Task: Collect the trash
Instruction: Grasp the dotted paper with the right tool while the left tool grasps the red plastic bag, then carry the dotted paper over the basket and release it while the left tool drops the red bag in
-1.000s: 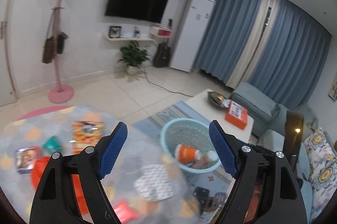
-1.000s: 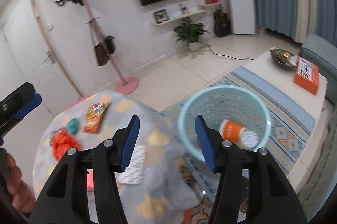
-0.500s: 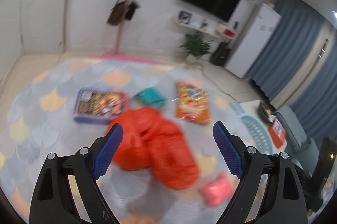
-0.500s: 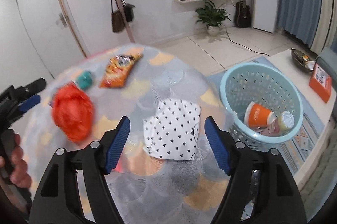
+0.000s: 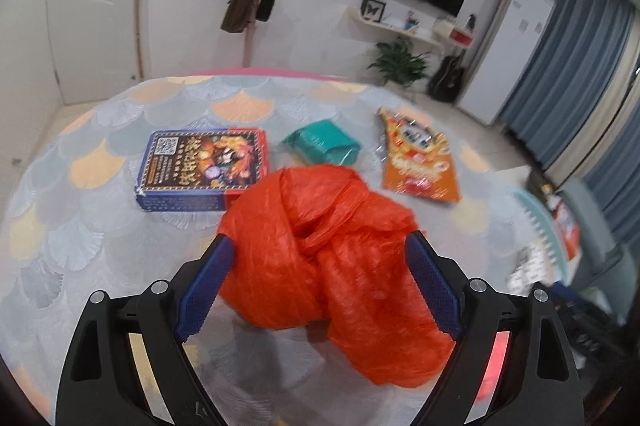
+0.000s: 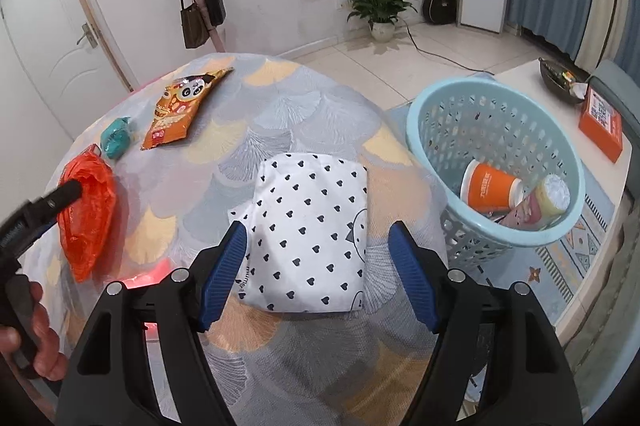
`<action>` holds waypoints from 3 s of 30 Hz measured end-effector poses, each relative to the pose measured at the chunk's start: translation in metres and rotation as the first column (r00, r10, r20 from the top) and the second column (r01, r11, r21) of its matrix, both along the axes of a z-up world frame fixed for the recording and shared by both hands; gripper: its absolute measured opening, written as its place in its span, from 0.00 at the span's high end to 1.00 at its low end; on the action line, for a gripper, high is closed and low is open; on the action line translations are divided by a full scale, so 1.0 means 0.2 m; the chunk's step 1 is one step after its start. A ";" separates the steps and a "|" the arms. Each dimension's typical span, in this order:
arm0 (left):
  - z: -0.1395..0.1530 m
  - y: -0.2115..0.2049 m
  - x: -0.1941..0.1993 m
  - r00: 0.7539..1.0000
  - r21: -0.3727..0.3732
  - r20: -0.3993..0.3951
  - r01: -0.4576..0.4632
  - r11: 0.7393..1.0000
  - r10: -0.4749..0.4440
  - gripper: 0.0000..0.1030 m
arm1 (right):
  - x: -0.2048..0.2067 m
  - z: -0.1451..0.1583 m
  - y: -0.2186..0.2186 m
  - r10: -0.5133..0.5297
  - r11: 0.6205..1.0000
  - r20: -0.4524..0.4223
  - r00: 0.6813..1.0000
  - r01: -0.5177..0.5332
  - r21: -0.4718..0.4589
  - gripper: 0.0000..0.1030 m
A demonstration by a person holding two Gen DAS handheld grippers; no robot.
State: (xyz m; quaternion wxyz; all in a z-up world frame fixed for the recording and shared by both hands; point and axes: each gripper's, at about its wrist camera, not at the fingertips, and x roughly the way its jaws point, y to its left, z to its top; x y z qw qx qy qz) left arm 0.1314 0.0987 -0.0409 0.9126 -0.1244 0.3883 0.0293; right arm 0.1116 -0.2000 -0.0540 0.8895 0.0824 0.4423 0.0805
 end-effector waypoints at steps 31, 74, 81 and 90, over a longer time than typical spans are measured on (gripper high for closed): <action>0.30 -0.23 -0.20 0.969 -0.055 0.176 0.184 0.981 -0.172 0.68 | -0.18 0.16 -0.09 0.014 0.988 0.267 0.964 -0.054 0.145 0.87; 0.14 -1.57 0.66 0.840 -0.176 0.004 0.535 0.826 -0.543 0.63 | 0.45 -0.17 -1.19 -0.387 0.898 -0.136 0.912 0.407 0.170 0.77; 0.06 -1.56 0.67 0.843 -0.197 -0.007 0.526 0.827 -0.538 0.35 | 0.42 -0.19 -1.21 -0.416 0.889 -0.127 0.900 0.432 0.152 0.42; 0.19 -1.48 0.56 0.844 -0.208 0.039 0.531 0.822 -0.535 0.35 | 0.34 -0.11 -1.17 -0.398 0.891 -0.116 0.910 0.413 0.186 0.42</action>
